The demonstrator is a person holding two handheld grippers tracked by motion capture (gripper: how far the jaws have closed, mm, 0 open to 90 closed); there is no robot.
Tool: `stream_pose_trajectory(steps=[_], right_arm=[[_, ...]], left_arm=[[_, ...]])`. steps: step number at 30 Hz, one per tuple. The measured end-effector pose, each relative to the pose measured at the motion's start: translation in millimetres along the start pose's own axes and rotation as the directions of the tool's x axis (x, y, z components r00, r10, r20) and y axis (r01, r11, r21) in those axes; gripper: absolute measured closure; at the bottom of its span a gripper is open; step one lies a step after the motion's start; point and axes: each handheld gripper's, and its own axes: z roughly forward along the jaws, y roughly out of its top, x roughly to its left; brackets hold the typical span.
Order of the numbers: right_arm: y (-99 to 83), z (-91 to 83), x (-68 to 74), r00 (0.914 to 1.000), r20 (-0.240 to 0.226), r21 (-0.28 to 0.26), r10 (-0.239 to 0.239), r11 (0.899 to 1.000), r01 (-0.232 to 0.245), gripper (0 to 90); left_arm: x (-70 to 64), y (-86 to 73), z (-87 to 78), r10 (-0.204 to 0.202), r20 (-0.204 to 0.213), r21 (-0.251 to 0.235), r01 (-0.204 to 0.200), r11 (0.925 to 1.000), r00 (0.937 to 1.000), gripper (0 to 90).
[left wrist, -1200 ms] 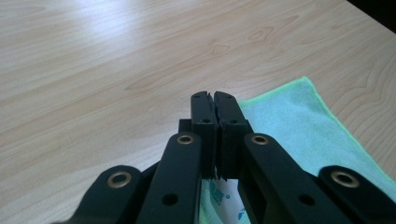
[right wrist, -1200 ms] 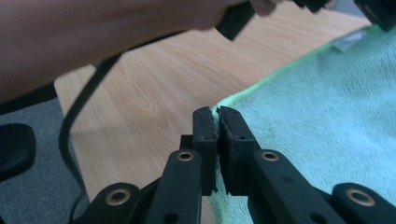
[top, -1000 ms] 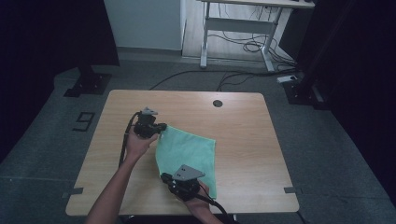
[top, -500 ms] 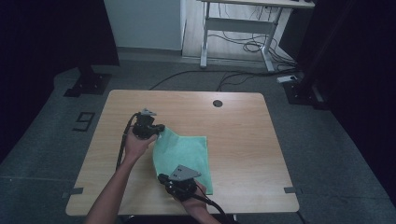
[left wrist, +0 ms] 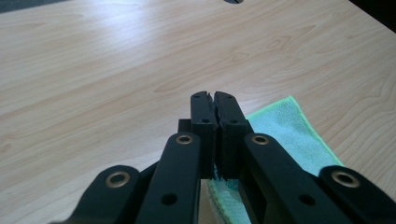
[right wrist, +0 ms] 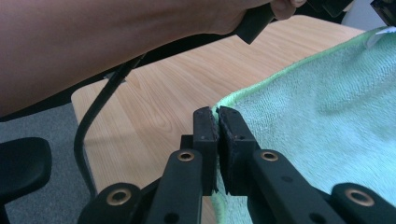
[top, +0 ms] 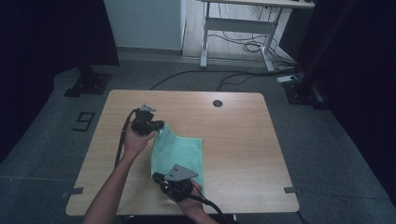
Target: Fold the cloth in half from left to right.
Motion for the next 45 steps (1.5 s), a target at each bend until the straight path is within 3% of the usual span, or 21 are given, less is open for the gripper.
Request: stream_pose_trajectory(steps=[18, 45], right_arm=[[-21.4, -15.0, -9.2, 0.9993, 0.021, 0.012, 0.031, 0.999, -0.031, 84.9], [-40.6, -29.8, -18.3, 0.9974, 0.046, 0.030, 0.055, 0.998, -0.057, 84.9]], left_arm=[[-14.4, 1.2, 29.9, -0.018, 0.018, 0.038, 0.018, 0.9991, 0.9997, 87.7], [-35.7, 3.6, 60.6, -0.006, 0.038, 0.084, 0.003, 0.9965, 0.9993, 87.5]])
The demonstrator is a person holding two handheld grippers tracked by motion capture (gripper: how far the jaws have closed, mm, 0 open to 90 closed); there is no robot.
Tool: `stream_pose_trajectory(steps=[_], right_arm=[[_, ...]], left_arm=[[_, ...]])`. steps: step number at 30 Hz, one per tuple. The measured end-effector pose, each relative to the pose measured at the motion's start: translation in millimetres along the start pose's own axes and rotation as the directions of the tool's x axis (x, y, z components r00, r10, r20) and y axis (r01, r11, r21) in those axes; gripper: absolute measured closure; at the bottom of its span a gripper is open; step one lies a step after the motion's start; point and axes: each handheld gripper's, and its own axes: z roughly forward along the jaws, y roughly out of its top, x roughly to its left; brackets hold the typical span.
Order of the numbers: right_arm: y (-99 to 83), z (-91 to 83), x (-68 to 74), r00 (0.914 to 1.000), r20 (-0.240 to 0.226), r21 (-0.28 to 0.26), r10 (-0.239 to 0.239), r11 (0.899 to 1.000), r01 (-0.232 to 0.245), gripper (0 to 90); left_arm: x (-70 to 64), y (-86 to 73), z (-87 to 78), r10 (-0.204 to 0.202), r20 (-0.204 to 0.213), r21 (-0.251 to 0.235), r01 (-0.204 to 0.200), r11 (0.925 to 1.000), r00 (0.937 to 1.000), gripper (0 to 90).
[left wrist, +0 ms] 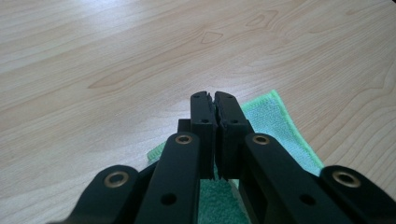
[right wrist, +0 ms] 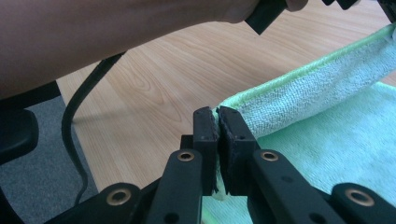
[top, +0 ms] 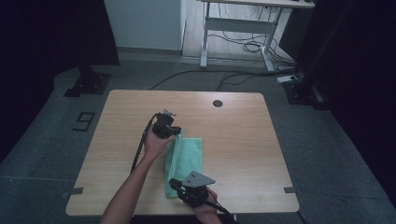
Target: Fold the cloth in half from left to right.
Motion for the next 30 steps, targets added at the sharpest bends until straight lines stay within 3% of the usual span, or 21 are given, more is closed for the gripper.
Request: stream_pose_trajectory(steps=[18, 30], right_arm=[[-18.1, -7.4, -11.8, 0.9977, 0.001, 0.020, 0.068, 0.998, -0.068, 84.8], [-24.9, -12.2, -14.6, 0.9974, 0.018, 0.027, 0.070, 0.997, -0.071, 84.6]], left_arm=[[-8.6, -1.7, 20.3, 0.005, 0.005, 0.033, -0.005, 0.9994, 1.0000, 87.1], [-16.9, -1.0, 27.9, 0.019, 0.015, 0.035, -0.019, 0.9992, 0.9997, 87.1]])
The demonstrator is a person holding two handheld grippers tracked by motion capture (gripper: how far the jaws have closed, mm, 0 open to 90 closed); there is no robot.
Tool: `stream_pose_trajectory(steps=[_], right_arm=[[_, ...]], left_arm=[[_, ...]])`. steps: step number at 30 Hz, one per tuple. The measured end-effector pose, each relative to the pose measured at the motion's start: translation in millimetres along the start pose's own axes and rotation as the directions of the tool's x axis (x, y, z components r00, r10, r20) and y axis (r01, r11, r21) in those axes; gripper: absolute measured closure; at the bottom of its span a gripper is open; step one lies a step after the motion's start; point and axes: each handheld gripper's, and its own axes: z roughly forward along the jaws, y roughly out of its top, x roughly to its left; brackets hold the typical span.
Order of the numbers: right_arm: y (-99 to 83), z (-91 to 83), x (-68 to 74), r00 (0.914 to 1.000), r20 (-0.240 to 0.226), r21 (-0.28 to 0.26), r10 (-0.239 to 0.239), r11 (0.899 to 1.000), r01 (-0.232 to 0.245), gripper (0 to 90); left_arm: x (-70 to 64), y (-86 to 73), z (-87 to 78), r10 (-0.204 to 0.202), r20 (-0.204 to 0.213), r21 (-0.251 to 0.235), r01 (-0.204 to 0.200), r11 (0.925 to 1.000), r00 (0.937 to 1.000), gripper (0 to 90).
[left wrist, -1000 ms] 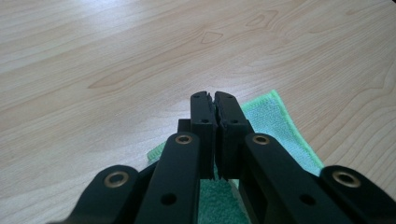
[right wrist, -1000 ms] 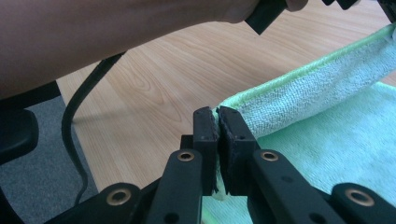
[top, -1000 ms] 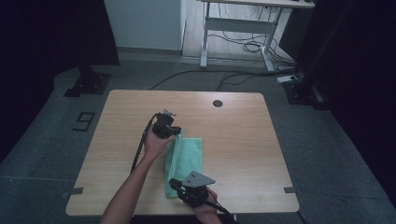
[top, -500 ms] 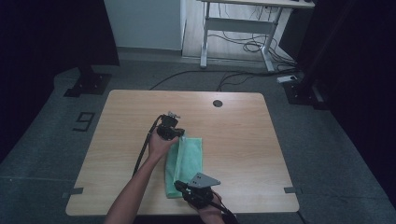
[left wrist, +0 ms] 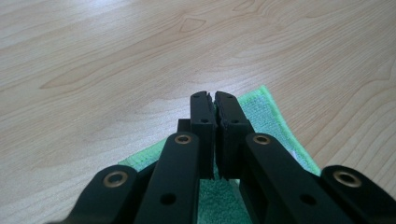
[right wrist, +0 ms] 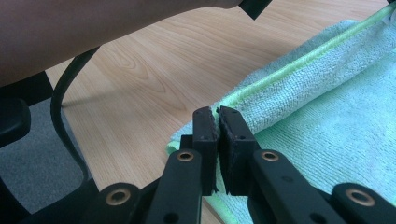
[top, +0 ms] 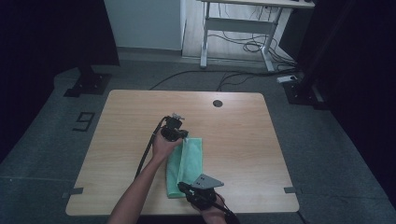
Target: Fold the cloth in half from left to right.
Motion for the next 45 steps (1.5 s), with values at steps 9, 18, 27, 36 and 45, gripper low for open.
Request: stream_pose_trajectory(steps=[9, 18, 27, 36, 45], right_arm=[[-4.8, -2.5, -4.3, 0.9999, 0.008, 0.010, 0.009, 1.000, -0.009, 84.3], [-8.5, -5.8, -6.2, 0.9998, 0.015, 0.014, 0.015, 1.000, -0.015, 84.3], [-13.6, -8.3, -12.6, 0.9992, 0.031, 0.029, 0.027, 0.999, -0.028, 83.9], [-19.1, -11.3, -16.6, 0.9986, 0.038, 0.042, 0.038, 0.998, -0.039, 84.2], [-23.8, -13.8, -21.8, 0.9978, 0.044, 0.051, 0.049, 0.997, -0.051, 84.9]], left_arm=[[-2.2, 0.6, 4.0, 0.007, 0.001, 0.002, -0.007, 1.0000, 1.0000, 87.0], [-10.1, 3.0, 8.7, 0.017, 0.010, -0.002, -0.017, 0.9999, 0.9998, 87.0], [-9.9, 3.5, 17.1, 0.016, -0.003, 0.013, -0.016, 0.9998, 0.9999, 86.8], [-16.3, 3.7, 25.2, 0.031, -0.001, 0.024, -0.031, 0.9992, 0.9995, 86.7], [-17.2, 4.0, 30.1, 0.031, 0.002, 0.029, -0.031, 0.9991, 0.9995, 86.5]])
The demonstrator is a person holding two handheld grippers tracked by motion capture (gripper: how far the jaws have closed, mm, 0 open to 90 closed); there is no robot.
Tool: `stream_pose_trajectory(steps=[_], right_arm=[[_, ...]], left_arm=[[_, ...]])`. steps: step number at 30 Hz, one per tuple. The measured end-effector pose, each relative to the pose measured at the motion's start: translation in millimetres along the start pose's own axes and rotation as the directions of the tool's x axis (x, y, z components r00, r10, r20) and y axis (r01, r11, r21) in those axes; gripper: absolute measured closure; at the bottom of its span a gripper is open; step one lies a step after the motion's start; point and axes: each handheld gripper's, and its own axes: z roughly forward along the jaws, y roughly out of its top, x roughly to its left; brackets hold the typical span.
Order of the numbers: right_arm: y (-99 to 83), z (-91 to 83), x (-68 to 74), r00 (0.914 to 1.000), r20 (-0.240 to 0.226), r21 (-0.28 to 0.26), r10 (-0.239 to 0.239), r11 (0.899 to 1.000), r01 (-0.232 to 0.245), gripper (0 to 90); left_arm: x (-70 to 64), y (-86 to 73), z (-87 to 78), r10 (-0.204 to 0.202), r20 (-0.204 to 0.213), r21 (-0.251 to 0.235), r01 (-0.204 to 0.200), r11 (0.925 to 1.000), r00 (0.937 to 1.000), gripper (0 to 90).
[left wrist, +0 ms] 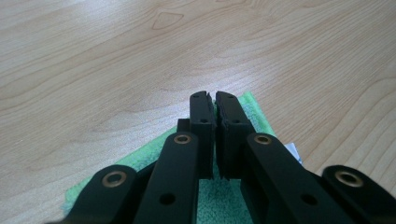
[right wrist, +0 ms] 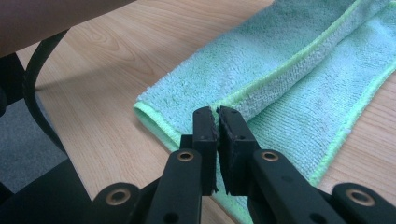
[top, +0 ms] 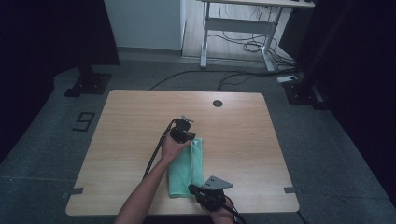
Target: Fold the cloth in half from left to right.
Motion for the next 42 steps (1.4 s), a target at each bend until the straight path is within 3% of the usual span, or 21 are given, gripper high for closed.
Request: stream_pose_trajectory(steps=[21, 36, 42], right_arm=[[-6.8, -2.9, -5.9, 0.9997, 0.017, 0.019, 0.020, 1.000, -0.021, 86.7], [-13.0, -4.4, -9.8, 0.9992, 0.020, 0.040, 0.034, 0.999, -0.035, 87.1], [-14.2, -4.7, -10.1, 0.9992, 0.033, 0.049, 0.024, 0.998, -0.025, 86.7]], left_arm=[[-14.3, 0.8, 11.4, 0.036, 0.013, 0.011, -0.037, 0.9993, 0.9993, 84.9], [-17.2, 3.3, 9.0, 0.034, 0.024, -0.012, -0.033, 0.9994, 0.9991, 84.5], [-20.6, 2.0, 16.3, 0.049, 0.041, 0.002, -0.049, 0.9988, 0.9979, 80.0]])
